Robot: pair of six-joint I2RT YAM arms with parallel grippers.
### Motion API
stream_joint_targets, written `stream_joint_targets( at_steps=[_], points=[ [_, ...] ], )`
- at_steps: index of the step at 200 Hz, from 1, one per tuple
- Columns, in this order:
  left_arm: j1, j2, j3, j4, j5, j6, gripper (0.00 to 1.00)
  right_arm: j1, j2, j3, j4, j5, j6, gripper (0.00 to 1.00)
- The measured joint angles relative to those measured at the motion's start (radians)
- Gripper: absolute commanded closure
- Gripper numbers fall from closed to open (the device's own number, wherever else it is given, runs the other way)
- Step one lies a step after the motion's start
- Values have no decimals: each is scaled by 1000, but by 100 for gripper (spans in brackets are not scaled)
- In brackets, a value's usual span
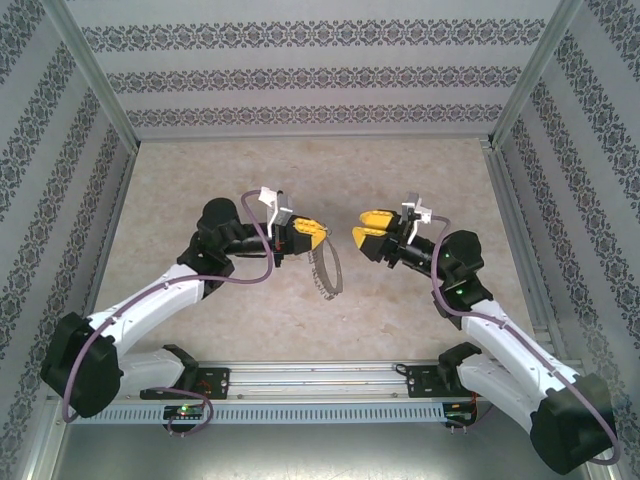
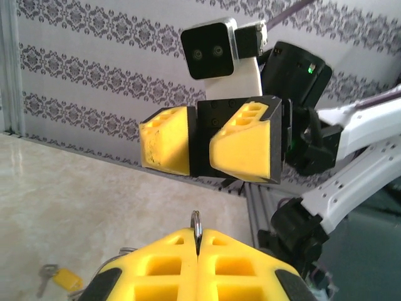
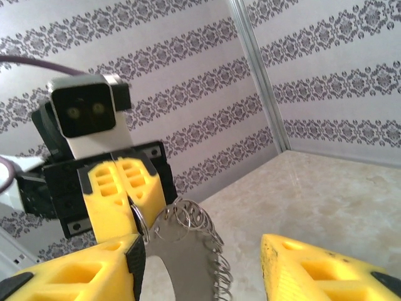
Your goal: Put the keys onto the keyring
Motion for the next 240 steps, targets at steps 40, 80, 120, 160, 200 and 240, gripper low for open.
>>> stream_joint_targets(
  at_steps=[40, 80, 120, 160, 200, 240],
  points=[
    [0, 12, 110, -281, 33, 198, 100, 0, 12, 0, -82, -69, -30, 49],
    [0, 65, 173, -426, 76, 275, 100, 11, 48, 17, -151, -140, -71, 52],
    [0, 80, 181, -487, 95, 300, 100, 47, 58, 55, -194, -174, -117, 53],
    [0, 85, 187, -500, 109, 299, 100, 76, 90, 74, -212, -177, -146, 55],
    [0, 89, 191, -502, 114, 299, 100, 100, 119, 101, -225, -176, -161, 58],
    [0, 90, 191, -503, 114, 299, 100, 111, 145, 123, -224, -176, -172, 64]
  ],
)
